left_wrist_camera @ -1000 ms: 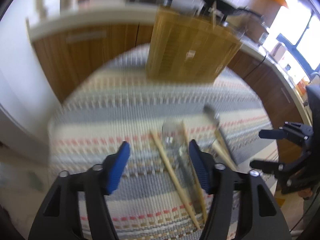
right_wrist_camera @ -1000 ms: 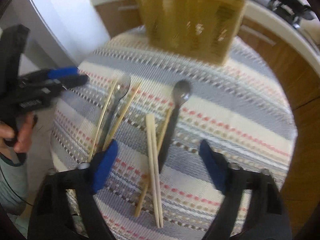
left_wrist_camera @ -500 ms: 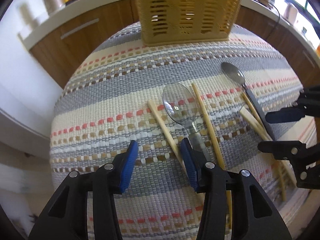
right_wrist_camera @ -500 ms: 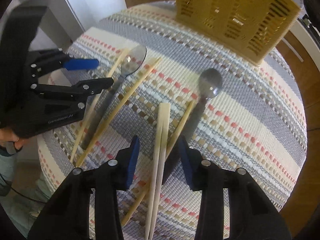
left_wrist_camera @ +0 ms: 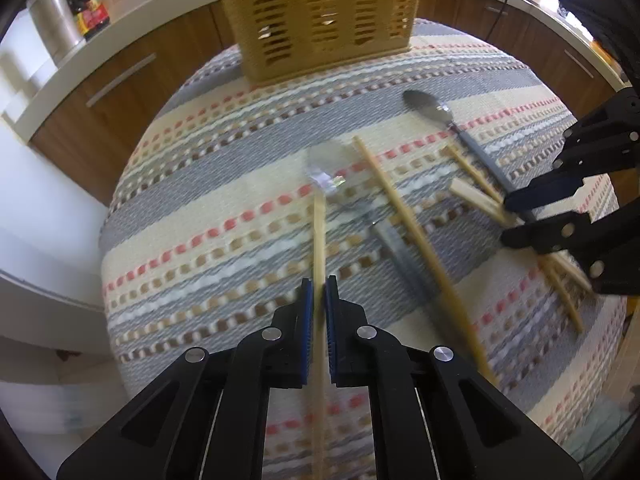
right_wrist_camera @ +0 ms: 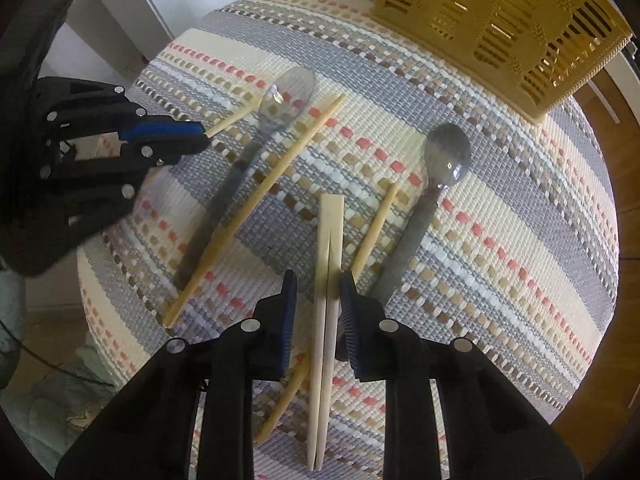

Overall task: Organize utensils
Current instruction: 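Grasp a chopstick with the right tool while the left tool grasps another chopstick, then carry both chopsticks to the yellow caddy and release them inside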

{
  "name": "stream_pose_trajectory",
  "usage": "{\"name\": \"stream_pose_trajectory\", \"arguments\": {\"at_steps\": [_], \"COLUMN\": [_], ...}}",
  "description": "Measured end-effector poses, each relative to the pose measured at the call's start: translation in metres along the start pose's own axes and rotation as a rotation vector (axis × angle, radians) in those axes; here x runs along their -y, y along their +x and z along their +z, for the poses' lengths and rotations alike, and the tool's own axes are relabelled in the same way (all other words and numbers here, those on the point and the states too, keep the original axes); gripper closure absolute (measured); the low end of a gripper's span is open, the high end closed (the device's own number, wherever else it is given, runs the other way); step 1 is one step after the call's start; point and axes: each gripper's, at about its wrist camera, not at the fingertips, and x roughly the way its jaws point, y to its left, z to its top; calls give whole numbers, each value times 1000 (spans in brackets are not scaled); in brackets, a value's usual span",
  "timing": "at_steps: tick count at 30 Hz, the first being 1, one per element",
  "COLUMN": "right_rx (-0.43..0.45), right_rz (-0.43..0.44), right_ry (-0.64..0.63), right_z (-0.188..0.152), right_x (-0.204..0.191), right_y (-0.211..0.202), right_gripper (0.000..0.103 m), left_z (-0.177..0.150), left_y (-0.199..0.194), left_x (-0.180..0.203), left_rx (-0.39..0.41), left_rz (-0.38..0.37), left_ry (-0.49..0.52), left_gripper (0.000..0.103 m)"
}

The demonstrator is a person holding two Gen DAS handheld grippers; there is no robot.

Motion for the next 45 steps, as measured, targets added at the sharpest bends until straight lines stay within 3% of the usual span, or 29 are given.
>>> {"name": "stream_pose_trajectory", "arguments": {"at_steps": [4, 7, 11, 13, 15, 16, 17, 18, 20, 21, 26, 32, 36, 41, 44, 45], "right_rx": [-8, -30, -91, -122, -139, -140, -136, -129, -113, -101, 69, 392, 601, 837, 974, 1022], "right_rz": [13, 5, 3, -1, -16, -27, -45, -66, -49, -49, -10, 34, 33, 42, 32, 24], "right_ry": [-1, -7, -11, -29, -42, -50, -60, -70, -75, -75, -53, 63, 141, 306, 380, 399], "right_z": [3, 3, 11, 13, 15, 14, 12, 12, 8, 3, -6, -17, -21, -11, -5, -2], "right_x": [-1, -10, -12, -15, -17, -21, -25, -27, -34, -40, -34, -3, 27, 68, 85, 89], "right_y": [2, 7, 15, 17, 19, 18, 18, 18, 15, 12, -30, -114, -168, -225, -253, -261], "right_gripper": [83, 83, 83, 83, 83, 84, 92, 92, 92, 93, 92, 92, 92, 92, 92, 92], "left_z": [-4, -3, 3, 8, 13, 14, 15, 16, 16, 17, 24, 45, 76, 116, 136, 143], "left_y": [-2, -1, 0, 4, 6, 7, 7, 8, 7, 5, -37, -119, -173, -208, -217, -219], "left_x": [-16, -19, -22, -23, -21, -17, -12, -8, -5, -5, -23, -25, -20, -28, -35, -37], "left_rx": [-4, -9, -44, -84, -122, -137, -145, -148, -142, -128, 78, 381, 602, 800, 888, 930], "left_rz": [-54, -80, -141, -150, -139, -114, -67, -47, -7, -4, -18, -49, -48, -42, -78, -53], "left_ry": [-48, -63, -58, -30, 0, 26, 57, 74, 74, 53, -60, -113, -127, -193, -229, -231], "left_gripper": [95, 88, 71, 70, 71, 75, 82, 83, 99, 99, 99, 99, 99, 99, 99, 99]}}
